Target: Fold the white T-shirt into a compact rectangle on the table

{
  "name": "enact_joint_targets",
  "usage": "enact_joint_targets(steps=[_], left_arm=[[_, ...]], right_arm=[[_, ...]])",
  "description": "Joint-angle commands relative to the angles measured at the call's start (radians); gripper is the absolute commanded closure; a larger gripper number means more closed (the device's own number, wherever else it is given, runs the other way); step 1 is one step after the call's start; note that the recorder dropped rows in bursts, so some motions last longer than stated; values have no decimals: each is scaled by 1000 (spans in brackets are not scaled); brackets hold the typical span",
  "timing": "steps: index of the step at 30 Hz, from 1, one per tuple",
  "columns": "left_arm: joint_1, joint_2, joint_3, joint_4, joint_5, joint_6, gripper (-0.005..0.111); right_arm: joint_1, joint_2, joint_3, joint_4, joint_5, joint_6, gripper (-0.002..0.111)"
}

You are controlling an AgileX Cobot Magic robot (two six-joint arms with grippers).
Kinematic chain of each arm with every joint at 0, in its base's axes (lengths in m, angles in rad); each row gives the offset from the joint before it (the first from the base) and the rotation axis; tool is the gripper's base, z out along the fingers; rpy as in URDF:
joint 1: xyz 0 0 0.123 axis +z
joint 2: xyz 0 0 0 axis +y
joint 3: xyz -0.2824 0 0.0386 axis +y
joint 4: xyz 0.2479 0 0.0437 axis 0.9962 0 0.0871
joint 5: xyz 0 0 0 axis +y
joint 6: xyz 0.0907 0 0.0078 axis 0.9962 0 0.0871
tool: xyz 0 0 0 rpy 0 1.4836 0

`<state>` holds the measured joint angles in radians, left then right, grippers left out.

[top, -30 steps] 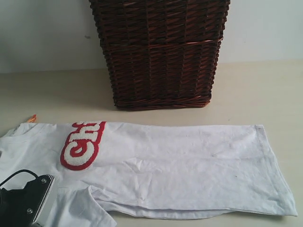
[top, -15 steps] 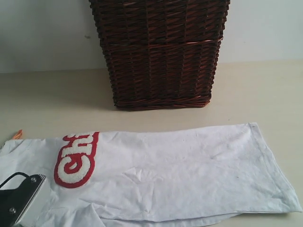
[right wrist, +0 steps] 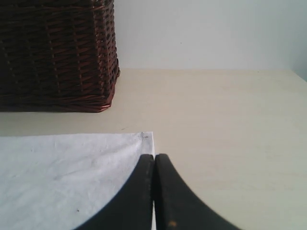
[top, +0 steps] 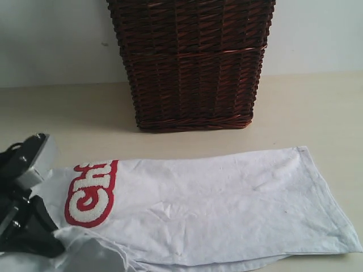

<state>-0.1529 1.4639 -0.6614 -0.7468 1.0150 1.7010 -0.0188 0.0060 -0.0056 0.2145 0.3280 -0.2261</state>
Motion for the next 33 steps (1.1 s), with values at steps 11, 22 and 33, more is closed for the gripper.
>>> enact_joint_targets(steps=[11,22,33], left_arm=[[233,178,-66,-325,-189,201,107],[233,203,-66,-788,-382,397,25],[190,214,-56,-415,-167,231,88]], right_arm=[[-4,-6,6,-4,-9,-6,108],[-4,-6,6,-4,-9,-6,108],[-4,-6,6,-4,-9,-6,108]])
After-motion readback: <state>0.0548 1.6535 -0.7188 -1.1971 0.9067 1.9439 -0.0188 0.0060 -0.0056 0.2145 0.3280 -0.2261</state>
